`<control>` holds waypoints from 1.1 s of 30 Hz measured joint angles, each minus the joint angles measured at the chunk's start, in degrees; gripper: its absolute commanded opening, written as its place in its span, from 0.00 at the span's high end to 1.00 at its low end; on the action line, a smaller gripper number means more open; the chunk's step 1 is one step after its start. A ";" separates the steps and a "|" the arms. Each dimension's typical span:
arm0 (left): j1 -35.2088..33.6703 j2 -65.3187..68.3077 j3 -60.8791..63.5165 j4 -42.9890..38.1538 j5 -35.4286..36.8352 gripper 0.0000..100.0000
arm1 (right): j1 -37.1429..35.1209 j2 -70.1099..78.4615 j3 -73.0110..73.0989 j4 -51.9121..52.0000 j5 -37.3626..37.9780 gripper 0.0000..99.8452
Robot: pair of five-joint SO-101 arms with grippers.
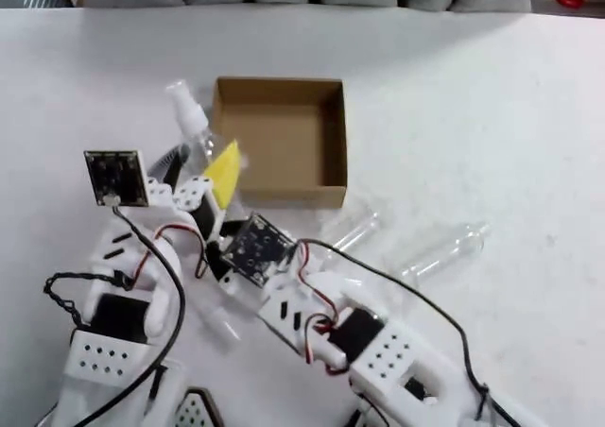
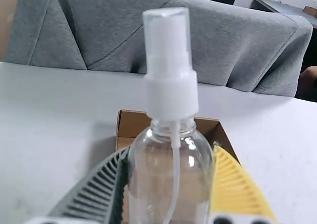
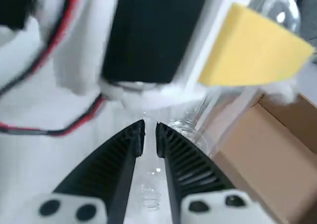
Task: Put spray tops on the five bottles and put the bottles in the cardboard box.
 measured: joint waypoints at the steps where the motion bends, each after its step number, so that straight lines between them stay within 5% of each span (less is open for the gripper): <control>1: 0.00 0.00 0.00 0.00 0.00 0.98 | 0.88 1.85 0.00 -1.67 -0.26 0.98; 16: 0.00 0.00 0.00 0.00 -0.09 0.98 | 4.75 7.38 0.00 -5.89 -0.18 0.98; 24: -1.93 0.09 2.73 -8.18 -1.14 0.98 | 6.86 -1.58 0.00 13.89 -0.18 0.98; 33: -2.55 0.09 2.73 -14.86 -8.35 0.98 | 19.78 -21.45 0.00 41.23 -0.18 0.98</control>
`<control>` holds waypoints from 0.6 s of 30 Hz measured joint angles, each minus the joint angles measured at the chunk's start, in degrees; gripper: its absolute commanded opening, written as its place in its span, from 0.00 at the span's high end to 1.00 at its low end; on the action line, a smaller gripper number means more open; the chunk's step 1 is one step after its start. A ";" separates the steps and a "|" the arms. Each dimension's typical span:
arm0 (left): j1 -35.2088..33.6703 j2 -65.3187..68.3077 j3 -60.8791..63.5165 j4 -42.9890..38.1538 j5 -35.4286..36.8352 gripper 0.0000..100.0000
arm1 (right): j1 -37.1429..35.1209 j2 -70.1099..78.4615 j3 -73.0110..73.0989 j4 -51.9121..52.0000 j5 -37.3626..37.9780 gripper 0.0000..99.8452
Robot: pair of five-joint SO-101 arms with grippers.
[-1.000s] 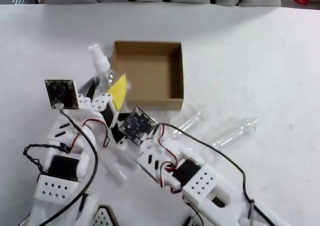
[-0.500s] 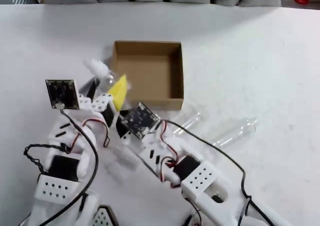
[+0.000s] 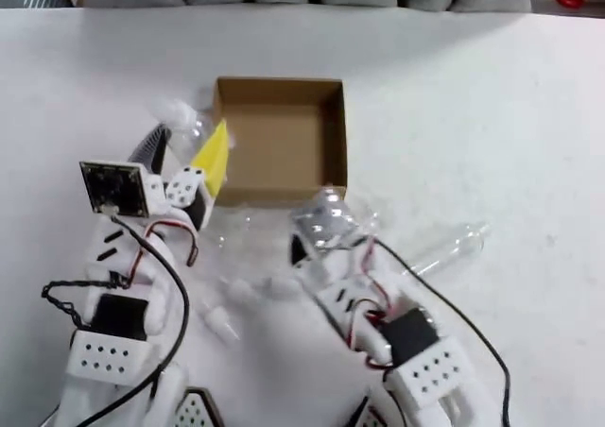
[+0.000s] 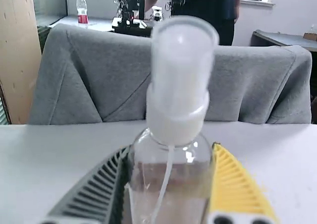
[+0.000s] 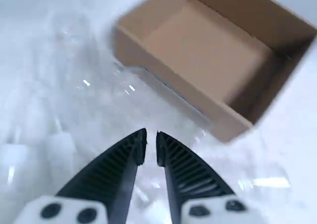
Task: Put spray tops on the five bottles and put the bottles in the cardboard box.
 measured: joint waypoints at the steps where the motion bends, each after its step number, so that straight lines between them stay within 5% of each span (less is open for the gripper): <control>1: 0.00 0.00 0.00 -0.44 0.00 0.98 | 1.85 -1.32 0.00 2.46 0.00 0.98; 14: -0.09 23.21 -18.20 0.88 -0.35 0.98 | 27.96 -5.27 3.16 13.36 0.00 0.98; 18: -0.09 29.63 -20.22 -4.22 -0.35 0.98 | 34.37 -5.27 7.12 13.36 2.20 0.98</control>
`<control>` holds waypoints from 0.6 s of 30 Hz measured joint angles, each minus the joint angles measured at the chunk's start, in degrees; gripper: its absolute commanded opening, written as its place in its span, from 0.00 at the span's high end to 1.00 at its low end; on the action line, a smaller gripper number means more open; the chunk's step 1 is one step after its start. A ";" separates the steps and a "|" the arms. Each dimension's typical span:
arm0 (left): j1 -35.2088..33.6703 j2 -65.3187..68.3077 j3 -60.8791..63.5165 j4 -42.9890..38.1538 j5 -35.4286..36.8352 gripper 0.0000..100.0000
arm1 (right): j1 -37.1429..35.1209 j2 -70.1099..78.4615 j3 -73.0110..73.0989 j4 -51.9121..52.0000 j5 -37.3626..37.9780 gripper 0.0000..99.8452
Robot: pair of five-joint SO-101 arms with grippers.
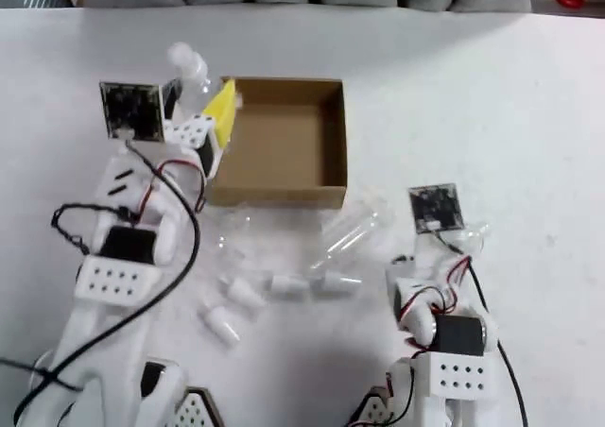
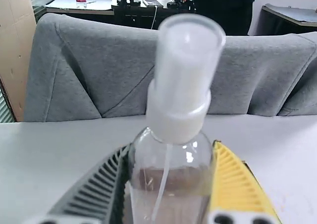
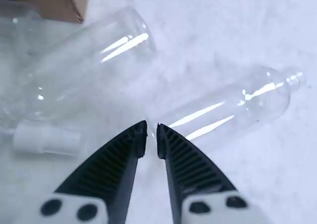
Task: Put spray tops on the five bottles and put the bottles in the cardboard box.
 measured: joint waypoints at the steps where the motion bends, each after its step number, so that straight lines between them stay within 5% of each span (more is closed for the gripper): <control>1: 0.00 1.41 -0.18 -2.02 0.00 0.98 | 0.62 -1.05 0.70 0.00 2.20 0.98; 7: 0.00 11.69 -0.53 -14.33 0.00 0.98 | 3.52 -1.23 3.87 -0.70 17.14 0.98; 18: 0.00 31.47 -14.51 -17.41 0.00 0.98 | 3.52 -1.23 7.03 -2.55 19.43 0.98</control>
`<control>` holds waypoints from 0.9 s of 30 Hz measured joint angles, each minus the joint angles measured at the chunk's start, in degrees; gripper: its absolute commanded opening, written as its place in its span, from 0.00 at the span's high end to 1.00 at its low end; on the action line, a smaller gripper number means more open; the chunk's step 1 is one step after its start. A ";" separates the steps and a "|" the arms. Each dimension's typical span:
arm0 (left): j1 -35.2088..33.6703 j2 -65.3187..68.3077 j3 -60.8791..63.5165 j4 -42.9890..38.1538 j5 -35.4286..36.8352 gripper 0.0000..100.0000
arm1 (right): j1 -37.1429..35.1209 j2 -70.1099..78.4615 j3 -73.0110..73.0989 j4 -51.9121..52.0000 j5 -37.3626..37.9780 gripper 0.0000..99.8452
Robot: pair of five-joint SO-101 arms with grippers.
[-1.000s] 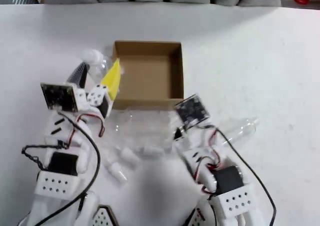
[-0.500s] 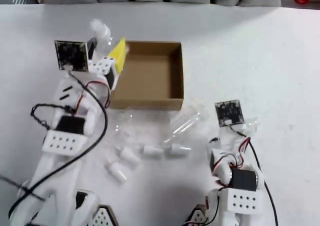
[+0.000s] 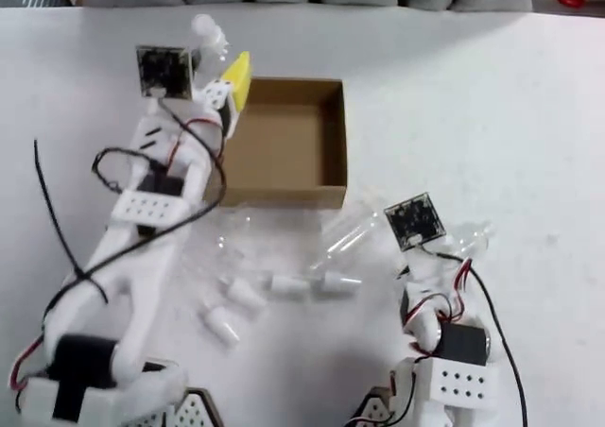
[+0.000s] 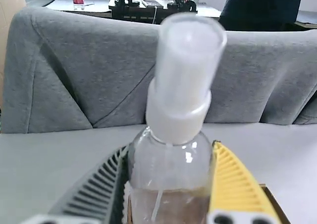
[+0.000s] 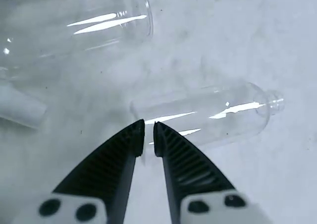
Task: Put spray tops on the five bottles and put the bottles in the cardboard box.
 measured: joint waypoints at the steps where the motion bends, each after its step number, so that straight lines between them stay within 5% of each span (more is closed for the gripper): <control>1: 0.00 1.67 -1.05 0.00 0.00 0.98 | 0.00 0.00 0.18 -0.44 0.00 0.98; 27: 0.62 27.96 -10.29 -14.77 0.00 0.98 | 0.00 0.00 0.35 -0.79 4.66 0.98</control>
